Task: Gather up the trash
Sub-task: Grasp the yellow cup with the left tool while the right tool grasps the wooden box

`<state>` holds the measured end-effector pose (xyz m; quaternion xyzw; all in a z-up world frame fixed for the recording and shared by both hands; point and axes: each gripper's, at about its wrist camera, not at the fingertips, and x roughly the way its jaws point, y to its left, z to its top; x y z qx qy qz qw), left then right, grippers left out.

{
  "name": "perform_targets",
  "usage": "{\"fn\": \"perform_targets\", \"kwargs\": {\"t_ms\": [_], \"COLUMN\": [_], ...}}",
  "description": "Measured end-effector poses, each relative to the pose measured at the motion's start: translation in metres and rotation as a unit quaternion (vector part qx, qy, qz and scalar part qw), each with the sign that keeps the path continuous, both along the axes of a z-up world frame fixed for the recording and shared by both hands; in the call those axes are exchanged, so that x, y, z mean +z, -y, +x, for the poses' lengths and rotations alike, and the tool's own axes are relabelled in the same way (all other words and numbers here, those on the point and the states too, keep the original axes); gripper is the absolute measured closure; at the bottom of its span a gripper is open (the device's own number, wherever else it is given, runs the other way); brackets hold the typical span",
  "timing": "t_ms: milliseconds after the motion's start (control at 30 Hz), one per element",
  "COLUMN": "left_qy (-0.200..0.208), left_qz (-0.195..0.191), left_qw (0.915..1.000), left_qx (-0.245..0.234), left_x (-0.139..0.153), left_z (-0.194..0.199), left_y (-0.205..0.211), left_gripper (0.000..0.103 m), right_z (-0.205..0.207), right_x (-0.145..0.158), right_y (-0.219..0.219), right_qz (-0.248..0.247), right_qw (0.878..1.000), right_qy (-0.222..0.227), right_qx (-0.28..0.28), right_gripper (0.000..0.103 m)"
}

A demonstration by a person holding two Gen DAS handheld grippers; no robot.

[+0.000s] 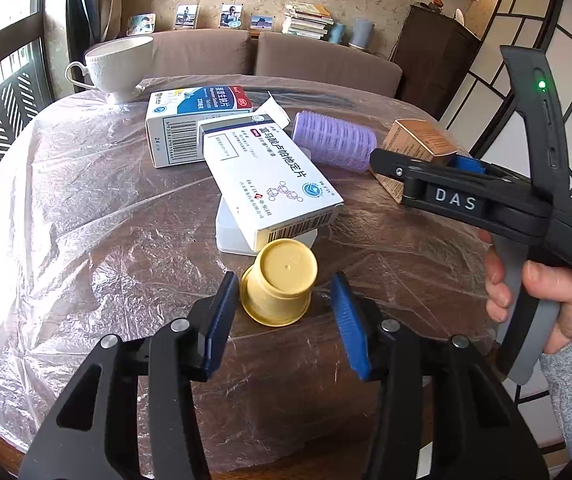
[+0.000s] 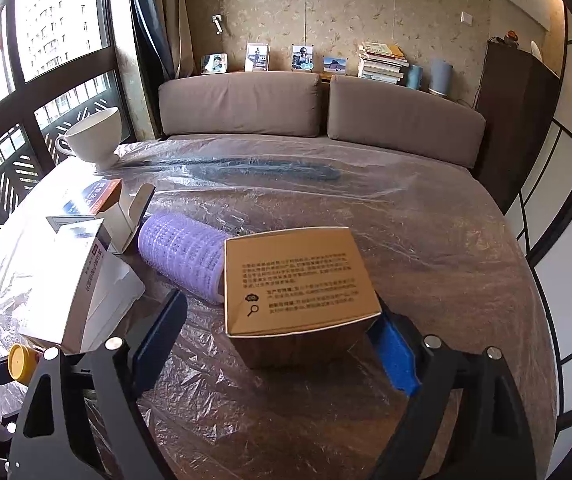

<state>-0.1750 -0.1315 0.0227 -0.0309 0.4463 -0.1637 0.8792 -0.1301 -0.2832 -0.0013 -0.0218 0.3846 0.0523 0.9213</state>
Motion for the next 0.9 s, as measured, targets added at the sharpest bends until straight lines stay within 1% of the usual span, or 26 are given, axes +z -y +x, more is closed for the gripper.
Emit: {"fn": "perform_targets", "kwargs": {"t_ms": [67, 267, 333, 367, 400, 433, 467, 667, 867, 900], "left_qy": [0.002, 0.006, 0.007, 0.007, 0.008, 0.007, 0.003, -0.008, 0.000, 0.000], "left_qz": [-0.001, -0.007, -0.008, -0.007, -0.009, -0.013, -0.015, -0.017, -0.007, -0.009], "left_qw": [1.0000, 1.0000, 0.9999, 0.9999, 0.9999, 0.9999, 0.9998, 0.9998, 0.9999, 0.9999], "left_qx": [0.000, -0.003, -0.006, -0.005, -0.005, -0.007, -0.010, -0.007, -0.008, -0.008], "left_x": [0.003, 0.010, 0.010, 0.010, 0.011, 0.010, 0.010, 0.005, 0.003, 0.003], "left_z": [-0.001, -0.003, -0.003, -0.003, -0.003, -0.004, -0.005, -0.003, -0.004, -0.004], "left_y": [-0.001, -0.003, -0.004, -0.004, -0.004, -0.004, -0.005, -0.003, 0.000, 0.000], "left_gripper": [0.054, 0.055, 0.057, 0.057, 0.059, 0.064, 0.064, 0.064, 0.064, 0.066], "right_z": [0.003, 0.007, 0.008, 0.008, 0.008, 0.008, 0.008, 0.005, -0.007, -0.010], "right_x": [0.000, -0.001, -0.003, -0.003, -0.003, -0.004, -0.004, -0.003, -0.001, -0.001], "right_y": [0.000, 0.002, 0.002, 0.003, 0.004, 0.004, 0.005, 0.007, 0.009, 0.009], "right_qz": [-0.003, 0.006, 0.009, 0.010, 0.011, 0.014, 0.017, 0.023, 0.036, 0.038], "right_qw": [1.000, 1.000, 1.000, 1.000, 1.000, 1.000, 0.999, 0.999, 0.998, 0.998], "right_qy": [-0.005, -0.015, -0.021, -0.023, -0.025, -0.027, -0.029, -0.035, -0.044, -0.046], "right_qx": [-0.001, 0.001, 0.003, 0.003, 0.003, 0.005, 0.007, 0.007, 0.010, 0.012], "right_gripper": [0.017, 0.023, 0.033, 0.035, 0.038, 0.042, 0.044, 0.045, 0.045, 0.045]}}
